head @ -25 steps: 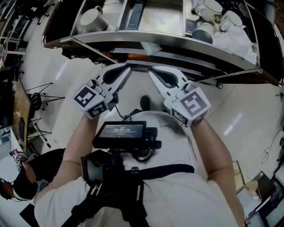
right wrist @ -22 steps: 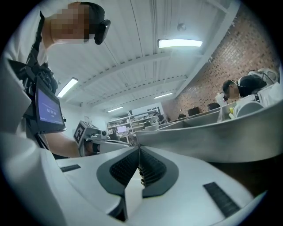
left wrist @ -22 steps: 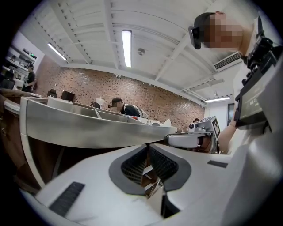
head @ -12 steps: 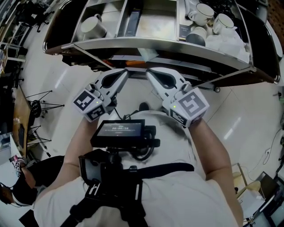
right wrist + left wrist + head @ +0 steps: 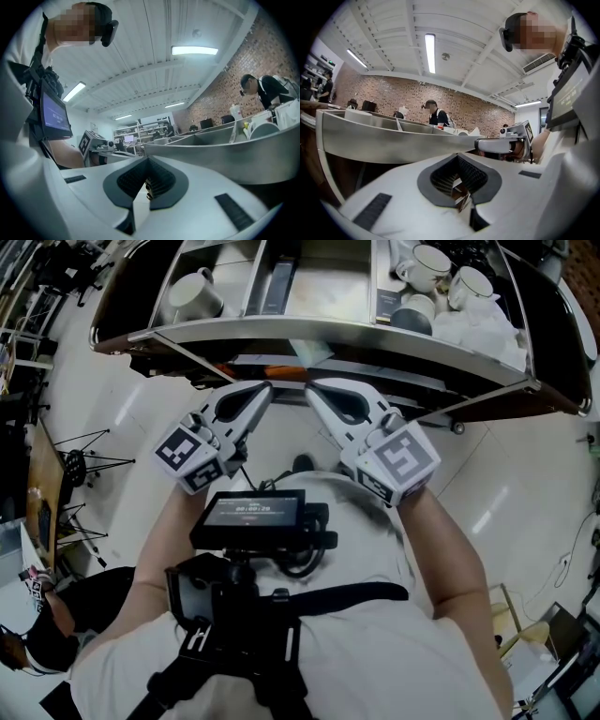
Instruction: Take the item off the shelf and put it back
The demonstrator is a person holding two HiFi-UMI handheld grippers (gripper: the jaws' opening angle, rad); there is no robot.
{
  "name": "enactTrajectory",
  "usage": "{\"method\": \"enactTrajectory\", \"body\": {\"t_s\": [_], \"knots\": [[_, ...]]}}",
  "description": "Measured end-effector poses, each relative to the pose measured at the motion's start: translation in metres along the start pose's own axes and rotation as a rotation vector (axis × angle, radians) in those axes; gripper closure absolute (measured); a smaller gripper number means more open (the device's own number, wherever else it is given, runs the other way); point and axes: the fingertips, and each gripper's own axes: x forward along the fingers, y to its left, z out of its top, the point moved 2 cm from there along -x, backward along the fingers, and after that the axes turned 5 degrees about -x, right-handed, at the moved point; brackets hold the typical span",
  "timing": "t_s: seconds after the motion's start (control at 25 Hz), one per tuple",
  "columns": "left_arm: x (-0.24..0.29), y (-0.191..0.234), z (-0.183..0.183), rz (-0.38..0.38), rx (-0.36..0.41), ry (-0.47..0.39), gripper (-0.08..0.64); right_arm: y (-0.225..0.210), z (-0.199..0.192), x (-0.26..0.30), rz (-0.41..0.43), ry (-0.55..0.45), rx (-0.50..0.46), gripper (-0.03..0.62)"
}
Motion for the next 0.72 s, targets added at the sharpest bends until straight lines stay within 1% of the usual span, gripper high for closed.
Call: {"method": "enactTrajectory", "body": {"t_s": [0.32,0.72], "knots": [[0.0007,-0.0015,-0.0031,0.0,0.008,0.019,0.56,0.001,0.0022,-0.0011,0.001,-0.002,-0.033,0.588],[0.0034,-0.0082,-0.0016,-0.002,0.014,0.015,0.56,-0.0012,0.0035,-0.0058,0.002,-0.005,-0.021,0.588]]}}
